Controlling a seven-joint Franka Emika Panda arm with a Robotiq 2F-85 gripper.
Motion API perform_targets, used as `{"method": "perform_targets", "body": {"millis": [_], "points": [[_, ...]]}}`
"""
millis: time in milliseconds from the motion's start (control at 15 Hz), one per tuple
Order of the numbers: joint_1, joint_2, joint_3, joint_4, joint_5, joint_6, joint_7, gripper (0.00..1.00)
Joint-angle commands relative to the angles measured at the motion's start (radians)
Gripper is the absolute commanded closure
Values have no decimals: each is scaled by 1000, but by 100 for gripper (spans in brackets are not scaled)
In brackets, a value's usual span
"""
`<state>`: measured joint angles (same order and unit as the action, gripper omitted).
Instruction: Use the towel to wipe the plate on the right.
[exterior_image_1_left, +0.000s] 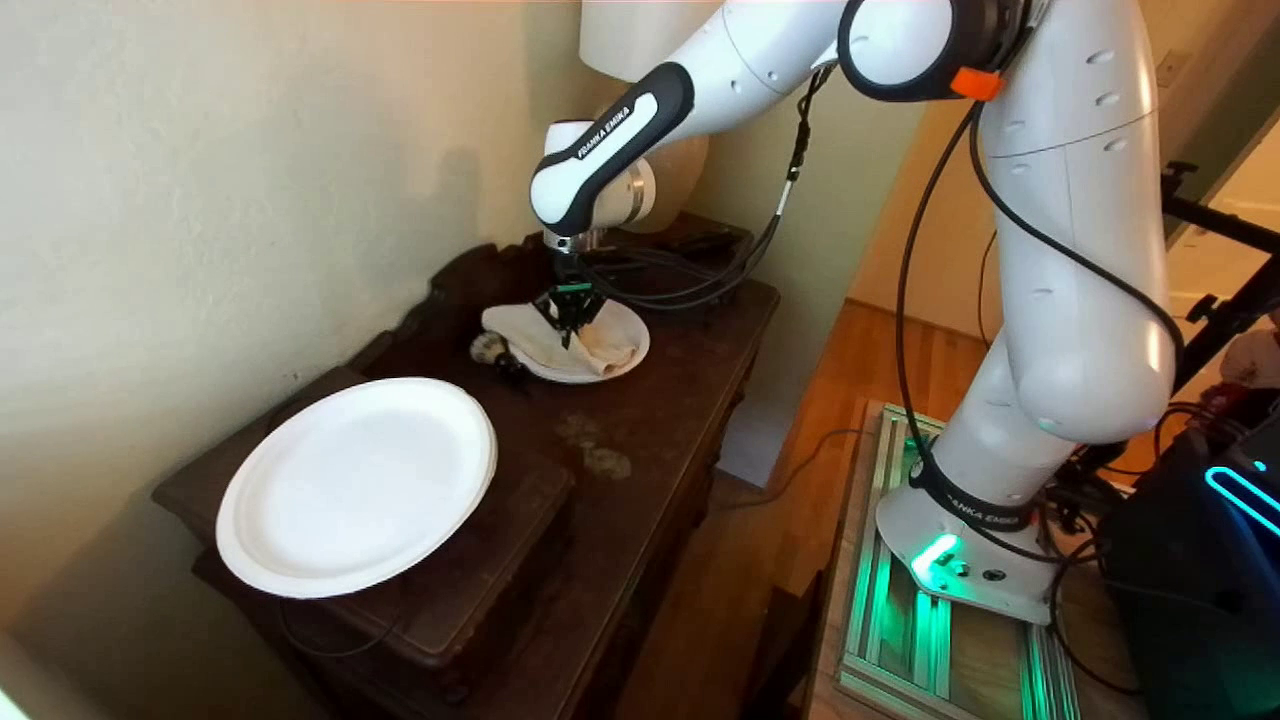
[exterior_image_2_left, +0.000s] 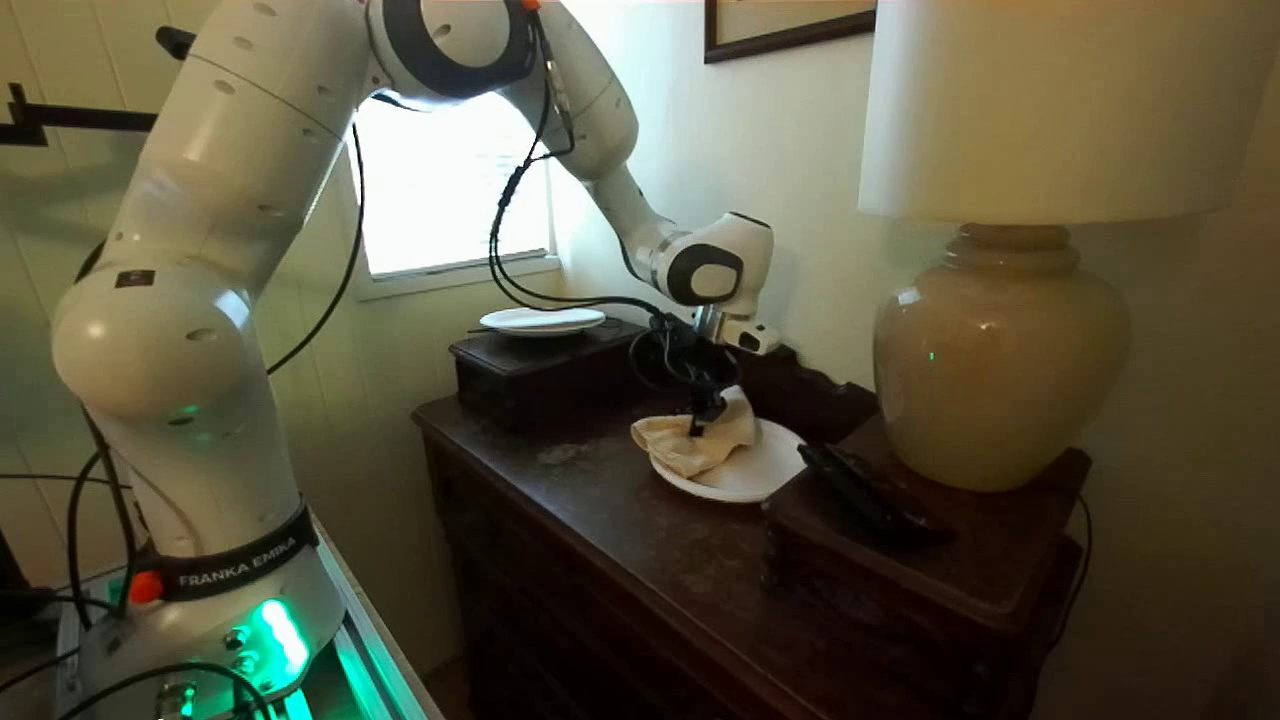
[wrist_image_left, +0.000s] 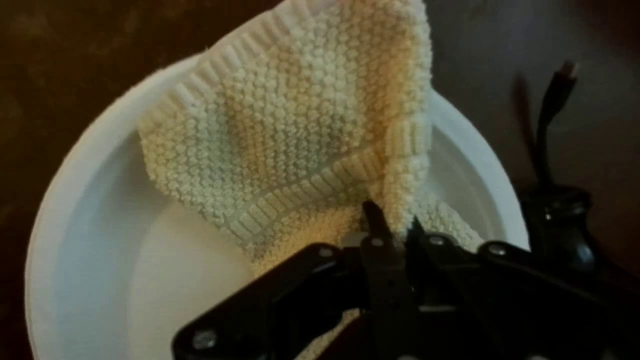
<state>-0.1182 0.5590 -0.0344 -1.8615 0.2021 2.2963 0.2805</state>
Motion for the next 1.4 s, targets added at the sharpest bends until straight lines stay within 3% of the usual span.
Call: {"method": "perform_targets", "body": {"millis": [0, 267, 467, 800, 1333], "points": [[6, -19, -35, -13, -13, -189, -3, 97], [20, 5, -103, -4, -58, -281, 73, 97], [30, 20, -163, -2, -107, -261, 173, 97], [66, 46, -263, 3, -222, -150, 373, 97], [107, 90, -360, 20, -336, 71, 691, 97]]}}
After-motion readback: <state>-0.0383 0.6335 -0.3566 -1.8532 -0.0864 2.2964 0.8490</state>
